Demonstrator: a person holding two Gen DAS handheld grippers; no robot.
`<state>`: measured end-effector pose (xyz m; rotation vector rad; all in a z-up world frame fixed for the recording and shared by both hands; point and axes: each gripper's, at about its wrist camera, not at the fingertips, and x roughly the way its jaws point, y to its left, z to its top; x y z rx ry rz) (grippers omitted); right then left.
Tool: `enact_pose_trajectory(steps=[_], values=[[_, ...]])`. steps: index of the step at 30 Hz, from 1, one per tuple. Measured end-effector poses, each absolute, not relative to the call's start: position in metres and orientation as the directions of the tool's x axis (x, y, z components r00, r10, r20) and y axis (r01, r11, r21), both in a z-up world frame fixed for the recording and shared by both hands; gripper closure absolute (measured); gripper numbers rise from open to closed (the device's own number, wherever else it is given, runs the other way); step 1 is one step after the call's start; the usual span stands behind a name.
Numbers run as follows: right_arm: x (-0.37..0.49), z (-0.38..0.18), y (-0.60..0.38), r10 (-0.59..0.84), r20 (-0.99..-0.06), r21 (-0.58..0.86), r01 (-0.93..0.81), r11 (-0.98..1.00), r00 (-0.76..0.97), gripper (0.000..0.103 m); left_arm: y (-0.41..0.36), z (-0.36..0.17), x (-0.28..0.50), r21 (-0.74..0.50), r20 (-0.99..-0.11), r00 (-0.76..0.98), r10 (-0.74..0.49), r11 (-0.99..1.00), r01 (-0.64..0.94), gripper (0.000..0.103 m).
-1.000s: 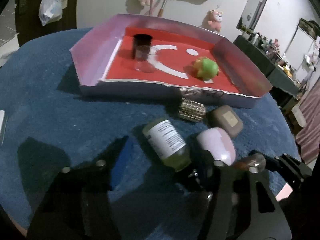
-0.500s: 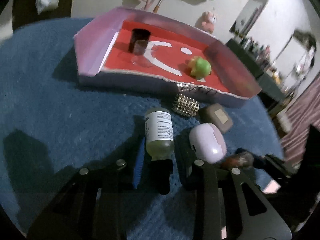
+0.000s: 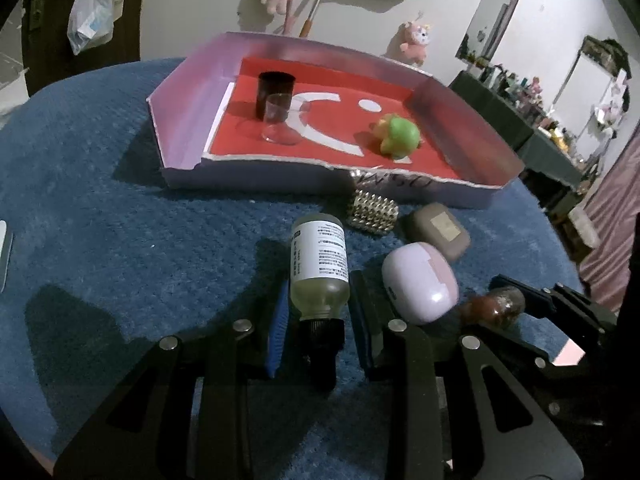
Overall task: Organize rigid objects
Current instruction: 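Close the left tool on the white-labelled bottle while the right tool grips the glitter bottle, then carry the white-labelled bottle into the box with the left tool while the right tool carries the glitter bottle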
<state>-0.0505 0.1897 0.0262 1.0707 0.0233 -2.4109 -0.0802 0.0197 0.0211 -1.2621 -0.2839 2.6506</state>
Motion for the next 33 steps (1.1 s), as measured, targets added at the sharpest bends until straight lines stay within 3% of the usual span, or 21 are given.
enact_pose_trajectory(steps=[33], values=[[-0.068, 0.08, 0.198, -0.519, -0.594, 0.23, 0.488, -0.842, -0.615, 0.042, 0.01, 0.079, -0.081, -0.251, -0.647, -0.699, 0.305, -0.951, -0.183, 0.076]])
